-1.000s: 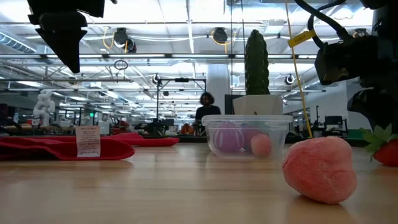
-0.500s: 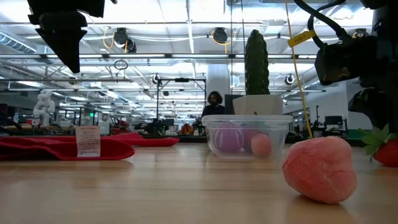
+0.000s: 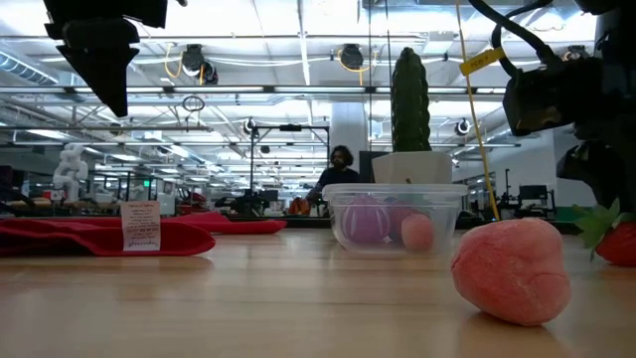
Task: Pick and placing Produce into tupperware
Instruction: Put the top red strawberry into the transparent bin
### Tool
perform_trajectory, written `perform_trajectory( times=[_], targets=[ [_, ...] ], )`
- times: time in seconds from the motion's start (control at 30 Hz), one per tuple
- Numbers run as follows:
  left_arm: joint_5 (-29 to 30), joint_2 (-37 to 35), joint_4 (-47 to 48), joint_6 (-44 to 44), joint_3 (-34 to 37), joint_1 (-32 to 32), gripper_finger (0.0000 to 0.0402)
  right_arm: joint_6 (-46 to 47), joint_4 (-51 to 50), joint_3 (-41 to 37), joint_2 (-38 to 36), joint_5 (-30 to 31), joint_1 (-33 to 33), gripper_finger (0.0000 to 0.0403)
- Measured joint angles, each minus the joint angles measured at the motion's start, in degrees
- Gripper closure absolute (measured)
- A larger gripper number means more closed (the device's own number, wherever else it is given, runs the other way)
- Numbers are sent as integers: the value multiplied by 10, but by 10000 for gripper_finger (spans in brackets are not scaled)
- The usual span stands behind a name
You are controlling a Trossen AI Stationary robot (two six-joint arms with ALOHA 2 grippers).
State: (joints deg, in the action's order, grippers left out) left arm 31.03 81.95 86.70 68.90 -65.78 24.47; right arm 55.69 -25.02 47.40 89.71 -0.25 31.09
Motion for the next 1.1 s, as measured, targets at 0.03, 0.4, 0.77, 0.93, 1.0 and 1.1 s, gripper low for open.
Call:
perform_trajectory(
  times=[0.03,0.4,0.77,0.93,1.0,1.1],
  targets=[
    [0,0,0,0,0,0,23,3,0,0,0,0,0,259],
    [0,0,0,2,0,0,23,6,0,0,0,0,0,259],
    [0,0,0,2,0,0,23,5,-1,0,-10,0,0,259],
    [0,0,0,3,0,0,23,5,-1,0,-45,0,0,259],
    [0,0,0,3,0,0,23,5,-1,0,-64,0,0,259],
    [0,0,-1,3,0,0,23,3,3,0,-97,0,0,259]
  ],
)
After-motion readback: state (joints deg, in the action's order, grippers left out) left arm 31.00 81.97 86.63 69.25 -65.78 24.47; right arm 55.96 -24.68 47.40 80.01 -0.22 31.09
